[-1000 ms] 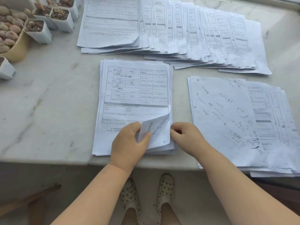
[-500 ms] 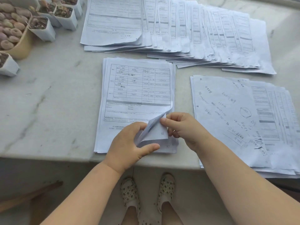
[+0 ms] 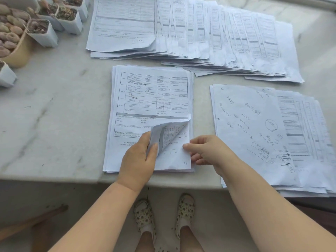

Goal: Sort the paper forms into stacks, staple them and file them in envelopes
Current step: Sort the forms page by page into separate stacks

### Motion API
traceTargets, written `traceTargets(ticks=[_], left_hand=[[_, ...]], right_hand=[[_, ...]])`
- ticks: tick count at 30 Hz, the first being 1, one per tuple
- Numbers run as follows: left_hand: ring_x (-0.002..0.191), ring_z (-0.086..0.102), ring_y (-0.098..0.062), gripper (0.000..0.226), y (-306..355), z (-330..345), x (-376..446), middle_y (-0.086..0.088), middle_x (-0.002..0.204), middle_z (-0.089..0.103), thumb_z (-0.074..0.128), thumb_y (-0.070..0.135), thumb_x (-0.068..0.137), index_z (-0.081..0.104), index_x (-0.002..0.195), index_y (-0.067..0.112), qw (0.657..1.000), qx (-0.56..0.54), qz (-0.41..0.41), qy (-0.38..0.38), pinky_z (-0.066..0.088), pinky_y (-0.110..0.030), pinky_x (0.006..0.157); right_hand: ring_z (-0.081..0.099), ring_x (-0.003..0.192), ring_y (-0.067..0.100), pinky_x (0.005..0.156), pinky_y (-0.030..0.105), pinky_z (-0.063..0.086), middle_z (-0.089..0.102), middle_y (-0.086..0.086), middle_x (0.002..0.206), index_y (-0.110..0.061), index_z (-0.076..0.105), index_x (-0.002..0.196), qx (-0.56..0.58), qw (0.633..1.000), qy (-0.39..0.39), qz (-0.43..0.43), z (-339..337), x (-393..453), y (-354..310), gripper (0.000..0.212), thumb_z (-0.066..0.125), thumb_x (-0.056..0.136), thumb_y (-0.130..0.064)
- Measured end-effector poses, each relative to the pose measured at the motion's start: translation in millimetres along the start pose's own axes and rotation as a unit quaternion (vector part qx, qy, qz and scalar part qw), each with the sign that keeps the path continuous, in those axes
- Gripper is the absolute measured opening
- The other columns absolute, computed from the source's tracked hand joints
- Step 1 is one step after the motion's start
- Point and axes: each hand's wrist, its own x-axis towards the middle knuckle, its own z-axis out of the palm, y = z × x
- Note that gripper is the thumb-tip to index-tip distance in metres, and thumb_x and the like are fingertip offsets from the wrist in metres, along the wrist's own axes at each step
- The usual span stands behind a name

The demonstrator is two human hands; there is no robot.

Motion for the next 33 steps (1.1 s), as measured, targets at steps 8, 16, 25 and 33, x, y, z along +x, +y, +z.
traceTargets(ticks=[8,16,25,33], left_hand=[[0.073,0.054,0.008,0.038,-1,-2,0,0.021,0.076,0.058,0.045,0.034,0.088,0.058,0.121,0.019,1.0,-0.003,0.013,-0.002,0.037,-0.008,0.062],[0.08,0.058,-0.005,0.025,-3,-3,0,0.015,0.084,0.065,0.048,0.04,0.087,0.065,0.101,0.028,0.999,-0.029,0.029,-0.033,0.044,-0.021,0.071],[0.1,0.06,0.0,0.041,-8,-9,-1,0.018,0.103,0.067,0.057,0.058,0.074,0.063,0.109,0.038,0.993,-0.036,0.056,-0.098,0.046,-0.021,0.087],[0.055,0.039,-0.014,0.072,-12,-4,0,0.008,0.062,0.039,0.047,0.021,0.089,0.016,0.145,0.052,0.997,-0.045,0.059,0.012,0.036,-0.016,0.055]], right_hand=[[0.058,0.044,0.009,0.049,0.02,0.044,0.061,-0.002,0.055,-0.011,0.06,0.076,0.02,0.998,-0.055,-0.018,3,-7,-16,0.016,0.066,0.091,-0.014],[0.056,0.045,0.01,0.053,0.022,0.043,0.063,0.001,0.065,-0.014,0.056,0.072,-0.03,0.996,-0.067,-0.047,11,-3,-34,0.024,0.058,0.096,-0.017],[0.057,0.047,0.009,0.056,0.023,0.046,0.065,0.0,0.066,-0.016,0.059,0.074,0.043,0.993,-0.103,-0.026,9,-8,-33,0.024,0.056,0.098,-0.019],[0.029,0.133,0.004,0.116,0.033,0.018,0.033,-0.019,0.148,-0.049,0.057,0.126,-0.409,0.865,0.026,-0.291,-23,16,10,0.049,0.07,0.079,-0.051]])
